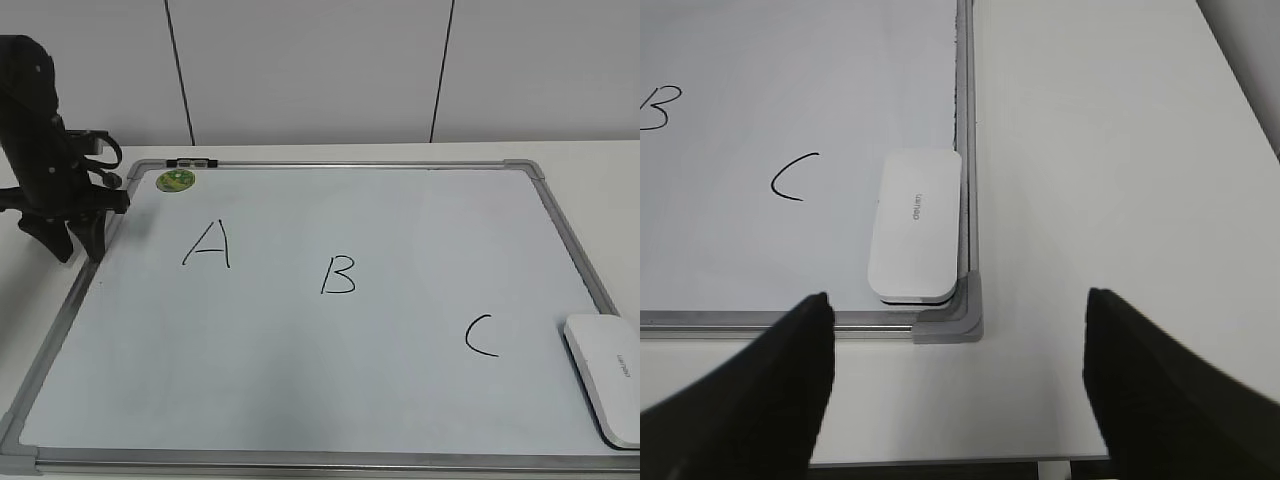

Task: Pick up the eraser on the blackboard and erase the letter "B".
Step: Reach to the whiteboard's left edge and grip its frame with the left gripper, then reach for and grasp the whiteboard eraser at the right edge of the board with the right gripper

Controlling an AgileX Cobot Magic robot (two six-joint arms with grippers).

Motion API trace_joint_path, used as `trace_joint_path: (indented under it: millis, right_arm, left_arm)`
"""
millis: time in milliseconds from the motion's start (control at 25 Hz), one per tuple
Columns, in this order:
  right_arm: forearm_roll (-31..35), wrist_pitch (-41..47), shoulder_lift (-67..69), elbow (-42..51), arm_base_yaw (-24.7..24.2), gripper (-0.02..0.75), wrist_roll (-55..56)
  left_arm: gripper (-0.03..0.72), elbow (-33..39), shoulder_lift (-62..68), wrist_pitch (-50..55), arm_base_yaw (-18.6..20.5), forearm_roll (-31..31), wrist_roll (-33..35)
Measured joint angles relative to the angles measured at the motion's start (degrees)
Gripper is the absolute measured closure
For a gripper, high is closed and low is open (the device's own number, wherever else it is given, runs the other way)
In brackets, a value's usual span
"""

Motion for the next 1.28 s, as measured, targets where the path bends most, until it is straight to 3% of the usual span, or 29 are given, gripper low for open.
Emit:
trace_joint_path:
  millis: [280, 360, 480, 520, 960, 1280]
  right_arm:
    - [0.0, 0.0, 0.0, 0.0, 0.0, 0.164, 0.0]
    - [0.0, 0.0, 0.0, 0.0, 0.0, 0.164, 0.0]
    - [0.0, 0.0, 0.0, 0.0, 0.0, 0.164, 0.0]
    - [0.0, 0.0, 0.0, 0.0, 0.0, 0.164, 0.0]
    - [0.0, -2.6, 1.7, -1.5, 0.0, 0.164, 0.0]
    - [2.6, -13.8, 21.1, -3.5, 0.0, 0.164, 0.0]
  left_arm:
    - [0.377, -0.5, 0.5, 0.3, 0.0, -0.3, 0.0]
    - [0.459, -0.5, 0.7, 0.5, 0.0, -1.0, 0.0]
    - [0.641, -0.6, 0.7, 0.6, 0.0, -1.6, 0.0]
    - [0.657, -0.6, 0.7, 0.6, 0.0, -1.6, -0.3]
    - [0.669, -0.6, 0.7, 0.6, 0.0, -1.8, -0.5]
    - [0.669, -0.6, 0.7, 0.7, 0.0, -1.8, -0.5]
